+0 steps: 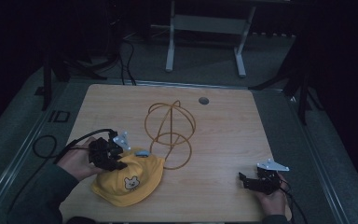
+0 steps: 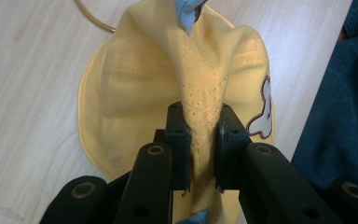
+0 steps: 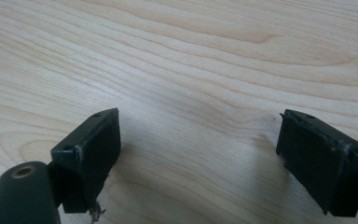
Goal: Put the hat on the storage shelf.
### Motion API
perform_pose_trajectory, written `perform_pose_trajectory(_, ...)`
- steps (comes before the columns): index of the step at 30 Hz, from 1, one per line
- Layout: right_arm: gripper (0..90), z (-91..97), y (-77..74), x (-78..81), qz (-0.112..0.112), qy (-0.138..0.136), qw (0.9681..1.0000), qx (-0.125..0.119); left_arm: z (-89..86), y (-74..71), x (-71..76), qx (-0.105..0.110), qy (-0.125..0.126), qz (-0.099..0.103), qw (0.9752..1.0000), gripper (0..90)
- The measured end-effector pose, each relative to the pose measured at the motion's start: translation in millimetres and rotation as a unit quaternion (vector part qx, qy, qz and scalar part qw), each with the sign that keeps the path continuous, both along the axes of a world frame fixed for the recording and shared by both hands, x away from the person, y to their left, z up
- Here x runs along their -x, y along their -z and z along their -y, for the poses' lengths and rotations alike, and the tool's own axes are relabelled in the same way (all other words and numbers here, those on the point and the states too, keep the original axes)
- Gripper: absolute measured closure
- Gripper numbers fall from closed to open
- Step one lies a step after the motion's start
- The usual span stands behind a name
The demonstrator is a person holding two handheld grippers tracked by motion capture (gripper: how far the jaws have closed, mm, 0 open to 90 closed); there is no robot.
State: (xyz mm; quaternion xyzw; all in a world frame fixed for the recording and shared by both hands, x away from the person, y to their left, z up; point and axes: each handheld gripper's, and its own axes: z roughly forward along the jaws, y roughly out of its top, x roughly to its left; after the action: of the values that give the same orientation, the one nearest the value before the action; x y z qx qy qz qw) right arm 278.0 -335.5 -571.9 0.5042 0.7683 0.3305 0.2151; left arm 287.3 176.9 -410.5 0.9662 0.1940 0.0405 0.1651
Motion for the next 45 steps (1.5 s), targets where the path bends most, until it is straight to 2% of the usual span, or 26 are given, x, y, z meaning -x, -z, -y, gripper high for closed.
perform_pose_trajectory(9, 13.6, -0.1, 0.0, 0.0, 0.000, 0.001, 1.0000, 0.000, -11.3, -11.0, -3.2, 0.008, -0.027, 0.018, 0.9994, 78.8)
perform_pose_trajectory(15, 13.6, 0.0, 0.0, 0.0, 0.000, 0.000, 1.0000, 0.000, -17.4, -16.4, -4.1, 0.008, -0.033, 0.023, 0.9992, 78.8)
perform_pose_trajectory(31, 13.6, 0.0, 0.0, -0.1, 0.000, 0.000, 1.0000, 0.000, -37.8, -30.5, -7.4, 0.025, -0.059, 0.032, 0.9974, 78.9)
perform_pose_trajectory(45, 13.6, 0.1, 0.0, -0.1, 0.000, 0.000, 1.0000, 0.000, -54.3, -45.1, -14.3, 0.040, -0.076, 0.054, 0.9948, 79.1)
